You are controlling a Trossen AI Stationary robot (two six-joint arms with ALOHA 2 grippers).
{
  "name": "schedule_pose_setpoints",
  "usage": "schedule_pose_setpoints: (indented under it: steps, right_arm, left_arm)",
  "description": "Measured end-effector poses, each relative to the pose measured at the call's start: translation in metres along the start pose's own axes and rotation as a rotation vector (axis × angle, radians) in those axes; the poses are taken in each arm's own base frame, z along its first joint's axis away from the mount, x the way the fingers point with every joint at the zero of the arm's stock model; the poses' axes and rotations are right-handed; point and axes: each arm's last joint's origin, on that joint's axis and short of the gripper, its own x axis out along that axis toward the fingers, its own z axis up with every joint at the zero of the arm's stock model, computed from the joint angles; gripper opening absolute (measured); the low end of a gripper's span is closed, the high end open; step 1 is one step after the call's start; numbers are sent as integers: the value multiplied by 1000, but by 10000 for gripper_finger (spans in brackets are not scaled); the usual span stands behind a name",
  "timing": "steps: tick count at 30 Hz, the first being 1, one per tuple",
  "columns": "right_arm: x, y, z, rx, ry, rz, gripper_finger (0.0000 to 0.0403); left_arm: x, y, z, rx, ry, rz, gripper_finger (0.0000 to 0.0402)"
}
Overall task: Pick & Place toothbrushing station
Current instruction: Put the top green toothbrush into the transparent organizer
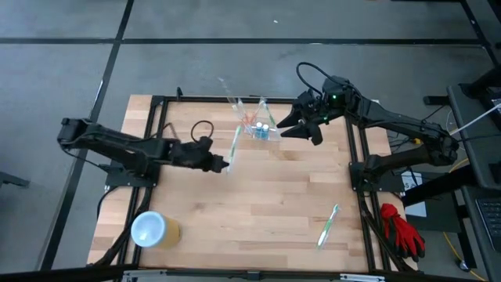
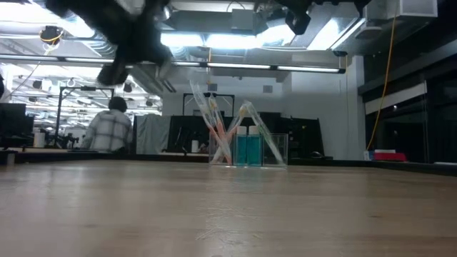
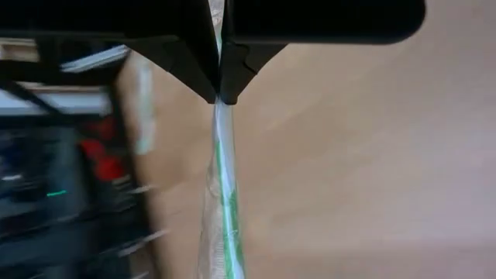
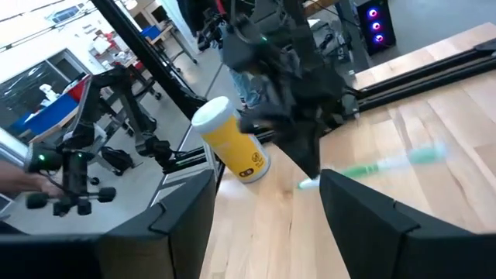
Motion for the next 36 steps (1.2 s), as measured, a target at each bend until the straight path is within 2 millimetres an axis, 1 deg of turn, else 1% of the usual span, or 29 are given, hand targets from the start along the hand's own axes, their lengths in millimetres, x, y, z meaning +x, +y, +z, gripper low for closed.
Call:
schedule_pose_setpoints:
  steps: [3,6,8,12,15,17,20,25,29,32,36]
  right_arm:
    - [1,2,1,-12,-8,9,235]
    - [1,3,4,-23,-40,18,235]
    - [1,6,10,-56,-85,41,235]
    - [-2,18,27,-134,-203,195,235]
    - [-5,25,37,-150,-274,281,235]
    - [-5,25,38,-131,-284,295,235]
    - [0,19,36,-86,-260,287,235]
    - [9,11,34,-36,-241,274,235]
    - [10,9,34,-35,-255,258,235]
    - [10,9,35,-41,-268,244,234]
    - [11,8,34,-47,-265,232,217]
  left_arm:
    - [-13,-19,-7,140,-193,-118,2]
    - [-19,-39,-9,238,-379,-243,2]
    - [-17,-49,-7,303,-454,-322,2]
    - [-12,-64,4,374,-574,-487,2]
    - [-1,-69,14,407,-574,-554,2]
    - [6,-77,20,446,-549,-580,2]
    - [15,-95,28,508,-524,-634,2]
    - [29,-114,35,569,-508,-650,2]
    - [39,-118,34,586,-470,-636,2]
    - [39,-120,34,585,-468,-646,2]
    - [39,-120,34,581,-464,-644,2]
